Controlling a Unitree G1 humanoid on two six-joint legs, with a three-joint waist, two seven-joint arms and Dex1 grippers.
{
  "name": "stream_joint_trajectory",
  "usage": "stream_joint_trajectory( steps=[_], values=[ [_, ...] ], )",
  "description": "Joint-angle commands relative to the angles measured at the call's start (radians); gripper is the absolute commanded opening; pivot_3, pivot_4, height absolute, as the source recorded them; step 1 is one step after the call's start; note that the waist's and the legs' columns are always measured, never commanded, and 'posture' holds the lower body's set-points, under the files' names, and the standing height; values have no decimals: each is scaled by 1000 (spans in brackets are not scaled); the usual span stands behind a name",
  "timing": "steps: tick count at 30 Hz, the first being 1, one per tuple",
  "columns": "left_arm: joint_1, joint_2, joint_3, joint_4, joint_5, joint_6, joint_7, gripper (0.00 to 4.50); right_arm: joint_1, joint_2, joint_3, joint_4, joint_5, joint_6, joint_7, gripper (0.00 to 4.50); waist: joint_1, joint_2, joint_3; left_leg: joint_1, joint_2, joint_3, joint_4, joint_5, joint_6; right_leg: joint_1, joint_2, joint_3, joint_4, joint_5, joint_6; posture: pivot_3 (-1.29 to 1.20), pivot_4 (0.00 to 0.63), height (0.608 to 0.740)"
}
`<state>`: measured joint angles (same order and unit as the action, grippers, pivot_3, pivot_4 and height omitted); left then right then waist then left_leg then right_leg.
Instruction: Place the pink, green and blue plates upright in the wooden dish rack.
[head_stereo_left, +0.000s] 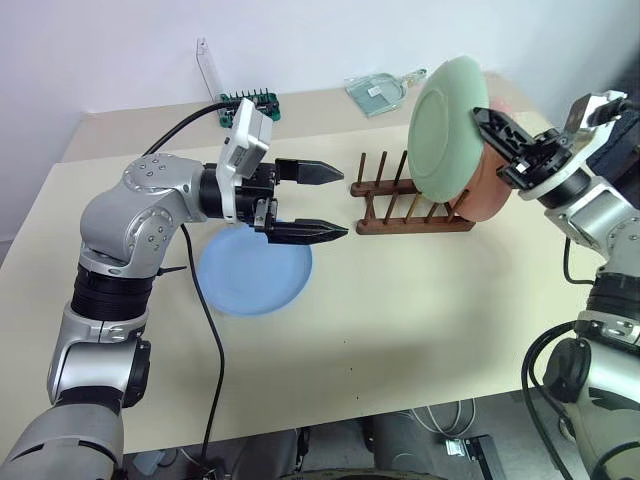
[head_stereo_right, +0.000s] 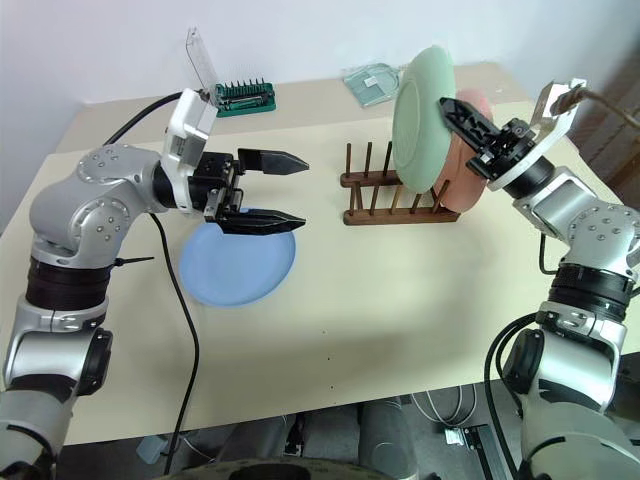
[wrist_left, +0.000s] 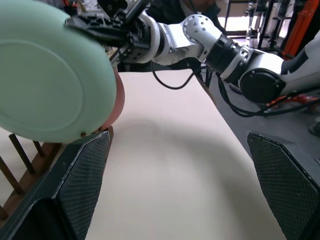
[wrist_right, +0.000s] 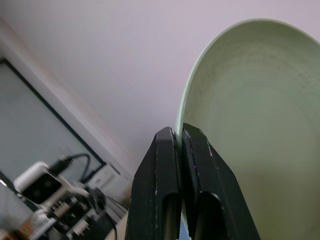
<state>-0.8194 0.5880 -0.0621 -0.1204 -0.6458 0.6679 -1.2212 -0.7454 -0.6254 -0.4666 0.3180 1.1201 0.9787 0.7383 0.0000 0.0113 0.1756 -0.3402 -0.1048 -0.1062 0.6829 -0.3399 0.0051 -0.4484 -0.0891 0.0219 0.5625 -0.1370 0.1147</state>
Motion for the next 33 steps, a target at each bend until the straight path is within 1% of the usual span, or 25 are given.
stream_joint_trajectory(
  steps=[1,4,5,6,10,13,14,20,26,27,28,30,31,33],
  values=[
    [-7,12,21,-17,-12,-6,-2,4500,4,-3,6,-47,-14,-13,31,61,-1,0,0,0,0,0,0,0,0,0,0,0,0,0,0,0,150,740],
    [-6,12,21,-17,-12,-5,-2,4500,8,-6,7,-48,-20,-20,57,61,-4,0,0,0,0,0,0,0,0,0,0,0,0,0,0,0,150,740],
    [-7,12,21,-17,-12,-6,-2,4500,7,-6,6,-49,-21,-23,64,640,-7,0,0,0,0,0,0,0,0,0,0,0,0,0,0,0,150,740],
    [-7,12,22,-17,-13,-4,-1,4500,5,-4,7,-53,-37,-45,63,926,-9,0,0,0,0,0,0,0,0,0,0,0,0,0,0,0,150,740],
    [-5,8,22,-15,-11,-11,0,4500,-1,-5,31,-88,-108,-133,80,2794,-13,0,0,0,0,0,0,0,0,0,0,0,0,0,0,0,150,740],
    [-4,7,23,-19,-14,-8,3,4500,6,-8,46,-110,-143,-176,107,4399,-13,0,0,0,0,0,0,0,0,0,0,0,0,0,0,0,150,740],
    [-3,7,23,-19,-15,-8,3,4500,8,-13,51,-119,-151,-185,120,4461,-13,0,0,0,0,0,0,0,0,0,0,0,0,0,0,0,150,740],
    [-1,7,25,-18,-17,-5,4,4500,1,-24,52,-137,-186,-232,151,4461,-11,0,0,0,0,0,0,0,0,0,0,0,0,0,0,0,150,740],
    [1,10,22,4,7,-11,20,4500,-16,-34,30,-179,-174,-276,181,4461,-12,0,0,0,0,0,0,0,0,0,0,0,0,0,0,0,150,740],
    [-11,25,10,31,5,50,31,4500,9,-56,58,-218,-191,-271,209,4461,-12,0,0,0,0,0,0,0,0,0,0,0,0,0,0,0,150,740],
    [-19,41,-3,60,20,100,52,4500,57,-101,120,-271,-239,-270,257,4461,-10,0,0,0,0,0,0,0,0,0,0,0,0,0,0,0,150,740],
    [-14,72,-27,99,63,145,88,4500,171,-185,230,-378,-332,-311,364,4461,-9,0,0,0,0,-1,0,0,0,0,1,0,0,0,0,0,150,740],
    [-7,90,-42,114,89,155,101,4500,211,-204,248,-420,-349,-337,392,4461,-12,-1,0,0,0,-2,-1,0,0,0,1,-2,0,-1,0,0,150,740],
    [8,115,-49,164,167,111,158,4500,231,-207,212,-465,-252,-272,401,4461,-15,-1,0,0,0,-1,0,0,0,1,1,-2,0,-1,1,0,150,740]
  ],
)
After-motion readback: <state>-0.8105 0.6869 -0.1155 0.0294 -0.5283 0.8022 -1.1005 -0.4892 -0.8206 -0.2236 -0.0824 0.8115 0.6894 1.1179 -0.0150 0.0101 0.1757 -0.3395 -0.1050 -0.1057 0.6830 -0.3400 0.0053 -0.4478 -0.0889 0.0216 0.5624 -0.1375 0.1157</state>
